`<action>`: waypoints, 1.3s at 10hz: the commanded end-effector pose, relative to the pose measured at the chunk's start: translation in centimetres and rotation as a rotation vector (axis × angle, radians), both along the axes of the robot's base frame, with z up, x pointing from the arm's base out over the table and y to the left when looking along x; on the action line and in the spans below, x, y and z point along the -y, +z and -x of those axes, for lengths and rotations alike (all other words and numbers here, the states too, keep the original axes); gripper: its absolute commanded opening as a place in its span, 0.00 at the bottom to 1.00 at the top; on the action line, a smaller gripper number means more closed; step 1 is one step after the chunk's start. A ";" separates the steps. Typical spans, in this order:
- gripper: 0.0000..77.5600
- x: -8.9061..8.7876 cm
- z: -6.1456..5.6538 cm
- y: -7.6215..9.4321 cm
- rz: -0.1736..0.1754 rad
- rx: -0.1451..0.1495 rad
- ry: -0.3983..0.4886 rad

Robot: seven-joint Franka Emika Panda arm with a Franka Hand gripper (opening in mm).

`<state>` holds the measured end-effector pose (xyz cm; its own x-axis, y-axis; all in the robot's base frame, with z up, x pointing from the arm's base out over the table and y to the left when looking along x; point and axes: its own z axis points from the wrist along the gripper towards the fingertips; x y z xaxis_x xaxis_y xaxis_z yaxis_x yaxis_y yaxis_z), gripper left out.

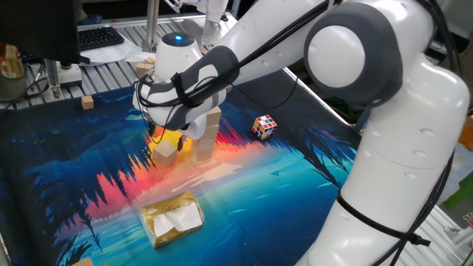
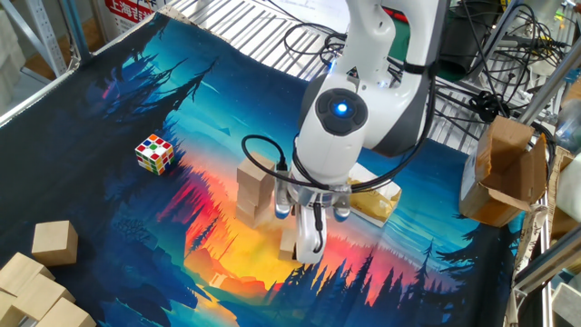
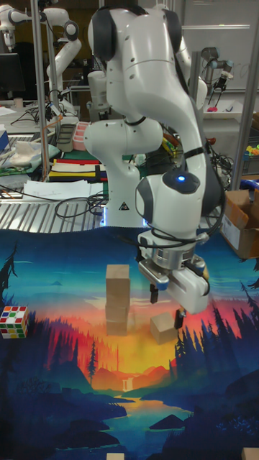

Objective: Stack the blocks in a vertical line of five

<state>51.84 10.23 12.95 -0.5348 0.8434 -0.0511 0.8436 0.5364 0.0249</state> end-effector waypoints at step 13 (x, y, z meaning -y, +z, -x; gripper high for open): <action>1.00 0.1 -0.4 -2.8 -0.002 0.033 -0.032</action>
<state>52.11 10.09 10.55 -0.5122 0.8565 -0.0638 0.8556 0.5153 0.0489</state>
